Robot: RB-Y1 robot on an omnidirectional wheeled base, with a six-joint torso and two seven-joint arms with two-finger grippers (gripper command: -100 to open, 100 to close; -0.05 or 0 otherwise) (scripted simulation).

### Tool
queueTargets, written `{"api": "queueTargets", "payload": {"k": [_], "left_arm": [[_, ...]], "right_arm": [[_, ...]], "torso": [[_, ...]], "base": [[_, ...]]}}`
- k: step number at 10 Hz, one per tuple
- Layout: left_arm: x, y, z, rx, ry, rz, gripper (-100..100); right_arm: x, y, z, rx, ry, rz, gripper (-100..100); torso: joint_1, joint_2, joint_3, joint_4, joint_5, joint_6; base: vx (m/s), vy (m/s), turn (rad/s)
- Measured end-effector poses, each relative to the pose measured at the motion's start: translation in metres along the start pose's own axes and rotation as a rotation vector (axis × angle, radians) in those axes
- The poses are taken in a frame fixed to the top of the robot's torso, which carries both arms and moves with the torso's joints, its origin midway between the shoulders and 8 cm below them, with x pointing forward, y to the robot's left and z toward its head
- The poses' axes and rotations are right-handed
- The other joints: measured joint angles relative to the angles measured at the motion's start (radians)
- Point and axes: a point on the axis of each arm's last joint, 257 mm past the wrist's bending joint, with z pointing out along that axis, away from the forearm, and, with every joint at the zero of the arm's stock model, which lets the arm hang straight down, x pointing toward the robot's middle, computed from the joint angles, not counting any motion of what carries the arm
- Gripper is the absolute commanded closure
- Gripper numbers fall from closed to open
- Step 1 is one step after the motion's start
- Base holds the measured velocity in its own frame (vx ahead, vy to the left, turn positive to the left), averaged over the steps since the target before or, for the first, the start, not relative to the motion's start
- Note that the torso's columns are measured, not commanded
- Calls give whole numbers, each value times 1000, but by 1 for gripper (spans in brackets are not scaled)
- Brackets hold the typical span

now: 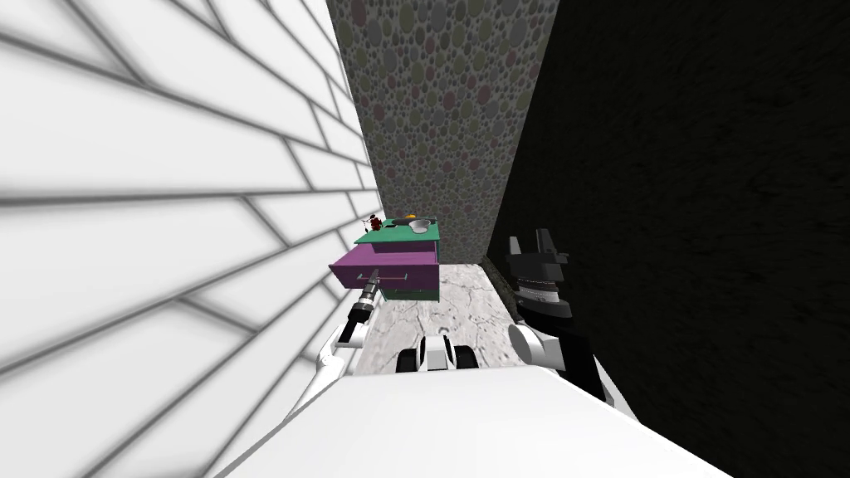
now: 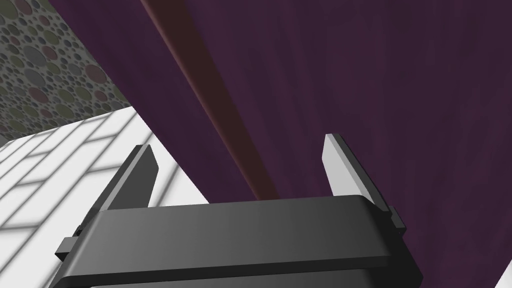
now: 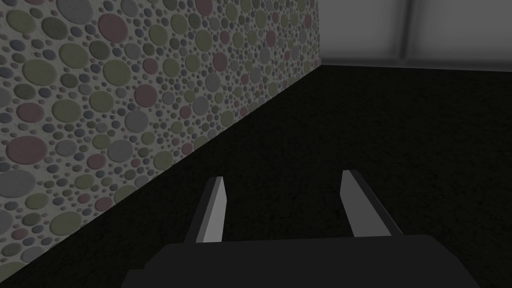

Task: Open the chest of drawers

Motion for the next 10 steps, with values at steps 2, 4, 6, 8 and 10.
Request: {"api": "queueTargets", "payload": {"k": [2, 4, 6, 8, 10], "left_arm": [[-9, -8, 12, 2, -2, 1, -100], [-17, -16, 22, 4, -4, 0, -100], [-25, -21, 31, -8, -4, -3, -100], [-25, -17, 29, -19, -4, -5, 0], [-24, -15, 28, -24, -3, -6, 0]], "right_arm": [[0, 0, 0, 0, 0, 0, 0], [0, 0, 0, 0, 0, 0, 0], [0, 0, 0, 0, 0, 0, 0], [0, 0, 0, 0, 0, 0, 0], [0, 0, 0, 0, 0, 0, 0]], "torso": [[1, 2, 1, -1, 1, -1], [2, 6, 4, 0, 1, -1], [0, 10, 6, 4, -2, -2], [0, 7, 4, 2, -1, -1], [0, 6, 4, 1, 0, -1]], "base": [[-27, -21, -16], [-43, -19, -12], [-36, -12, -15], [0, 0, 0], [0, 0, 0]]}}
